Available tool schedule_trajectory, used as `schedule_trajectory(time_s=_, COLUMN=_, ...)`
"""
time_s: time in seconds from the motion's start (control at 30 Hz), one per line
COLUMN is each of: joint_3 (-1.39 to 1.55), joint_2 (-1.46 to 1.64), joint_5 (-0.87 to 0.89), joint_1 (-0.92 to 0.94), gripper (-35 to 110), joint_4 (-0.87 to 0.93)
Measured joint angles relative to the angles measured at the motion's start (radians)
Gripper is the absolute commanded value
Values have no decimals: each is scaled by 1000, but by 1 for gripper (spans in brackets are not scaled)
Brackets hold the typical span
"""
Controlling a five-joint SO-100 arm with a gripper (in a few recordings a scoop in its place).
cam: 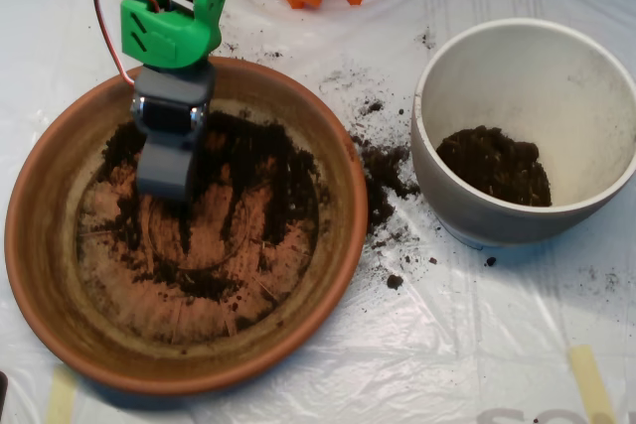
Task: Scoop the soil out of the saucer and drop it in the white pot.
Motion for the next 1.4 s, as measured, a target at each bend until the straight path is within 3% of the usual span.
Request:
schedule_trajectory(time_s=0.2, joint_3=-2, joint_2=0, joint_5=-35, joint_1=-11, gripper=-1, joint_4=23)
schedule_trajectory(time_s=0.5, joint_3=-95, joint_2=112, joint_5=21, joint_1=-75, gripper=-1, joint_4=311)
schedule_trajectory(time_s=0.8, joint_3=-382, joint_2=273, joint_5=140, joint_1=-212, gripper=-1, joint_4=601)
schedule_trajectory(time_s=1.4, joint_3=-874, joint_2=244, joint_5=245, joint_1=-531, gripper=0, joint_4=927)
